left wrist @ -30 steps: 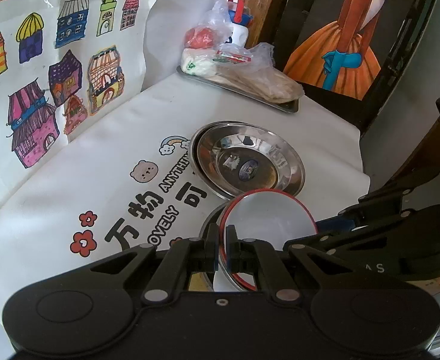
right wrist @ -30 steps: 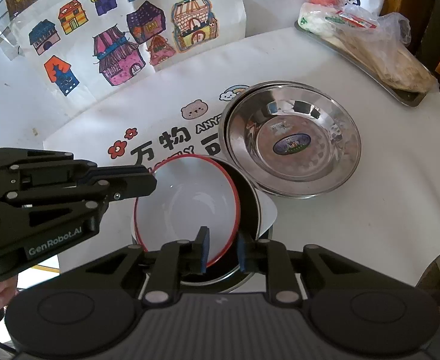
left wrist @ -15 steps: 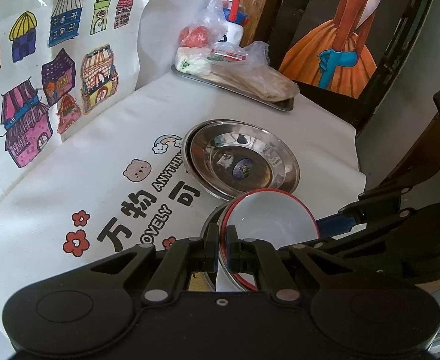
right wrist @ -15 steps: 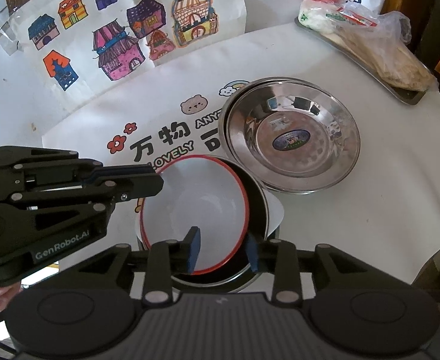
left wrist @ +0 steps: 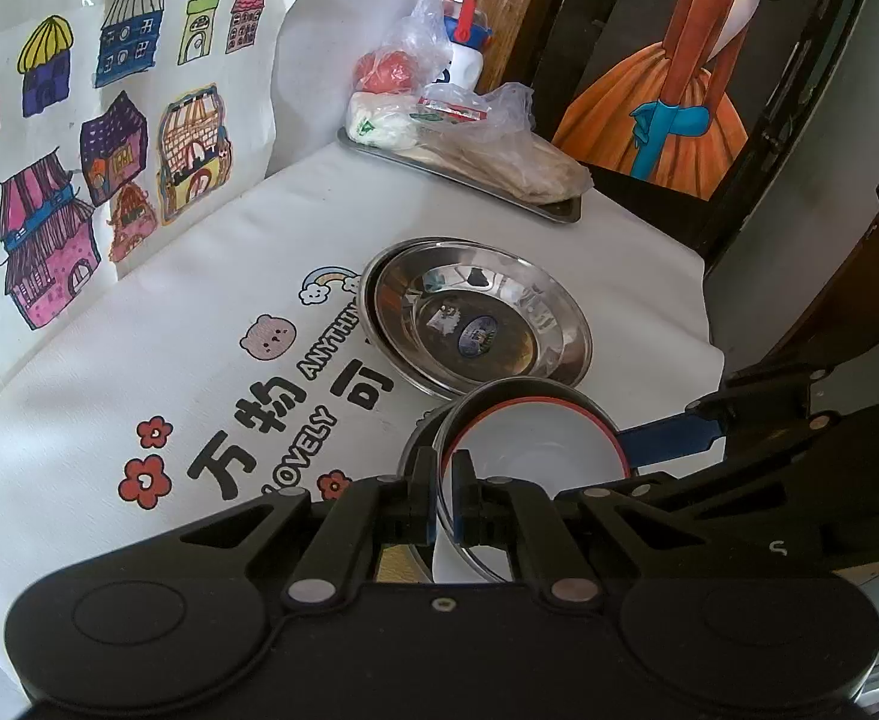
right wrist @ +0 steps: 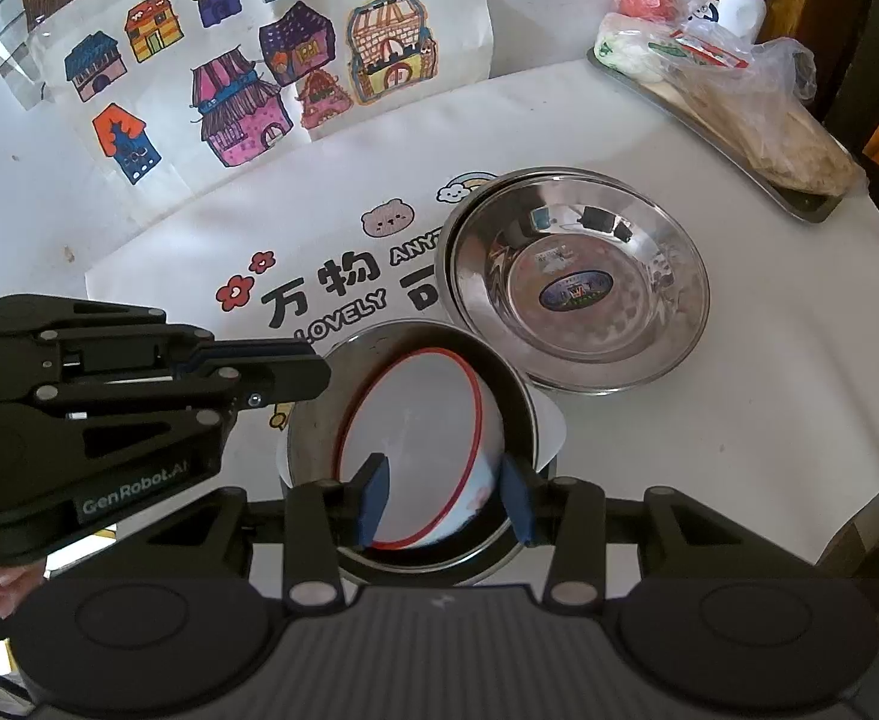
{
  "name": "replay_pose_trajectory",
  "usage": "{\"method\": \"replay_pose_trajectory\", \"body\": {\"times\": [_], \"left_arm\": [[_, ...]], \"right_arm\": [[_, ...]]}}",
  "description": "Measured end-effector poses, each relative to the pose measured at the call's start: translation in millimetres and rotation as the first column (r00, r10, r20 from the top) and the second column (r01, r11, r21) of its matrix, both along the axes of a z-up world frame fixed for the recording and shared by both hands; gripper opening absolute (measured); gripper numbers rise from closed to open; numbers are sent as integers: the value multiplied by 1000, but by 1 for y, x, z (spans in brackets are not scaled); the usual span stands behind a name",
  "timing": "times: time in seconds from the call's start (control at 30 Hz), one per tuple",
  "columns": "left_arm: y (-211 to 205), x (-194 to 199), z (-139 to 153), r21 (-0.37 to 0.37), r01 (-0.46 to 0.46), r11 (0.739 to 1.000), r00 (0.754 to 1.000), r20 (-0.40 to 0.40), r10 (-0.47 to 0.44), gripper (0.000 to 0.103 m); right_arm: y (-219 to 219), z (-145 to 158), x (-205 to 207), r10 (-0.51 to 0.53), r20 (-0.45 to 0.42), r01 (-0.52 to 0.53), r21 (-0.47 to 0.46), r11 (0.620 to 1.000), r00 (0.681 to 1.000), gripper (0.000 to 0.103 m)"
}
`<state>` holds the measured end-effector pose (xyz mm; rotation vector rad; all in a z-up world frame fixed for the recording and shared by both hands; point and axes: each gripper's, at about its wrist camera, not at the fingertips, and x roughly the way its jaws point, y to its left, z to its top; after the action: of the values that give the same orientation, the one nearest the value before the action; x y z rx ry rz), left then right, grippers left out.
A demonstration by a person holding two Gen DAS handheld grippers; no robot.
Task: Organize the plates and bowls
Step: 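Open both tools to release the white bowl inside the steel bowl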
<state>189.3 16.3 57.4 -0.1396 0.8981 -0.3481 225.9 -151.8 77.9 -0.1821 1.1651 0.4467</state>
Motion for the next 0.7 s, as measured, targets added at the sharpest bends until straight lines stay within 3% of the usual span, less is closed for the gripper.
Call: {"method": "replay_pose_trajectory", "body": {"times": [0.4, 0.7], "left_arm": [[0, 0, 0, -5, -5, 1000, 1000, -2, 5, 4], [1, -4, 3, -65, 15, 998, 1000, 8, -14, 8]], "right_arm": [[-17, 9, -7, -20, 37, 20, -2, 1000, 999, 45], [-37, 9, -14, -58, 104, 54, 41, 998, 993, 44]]}}
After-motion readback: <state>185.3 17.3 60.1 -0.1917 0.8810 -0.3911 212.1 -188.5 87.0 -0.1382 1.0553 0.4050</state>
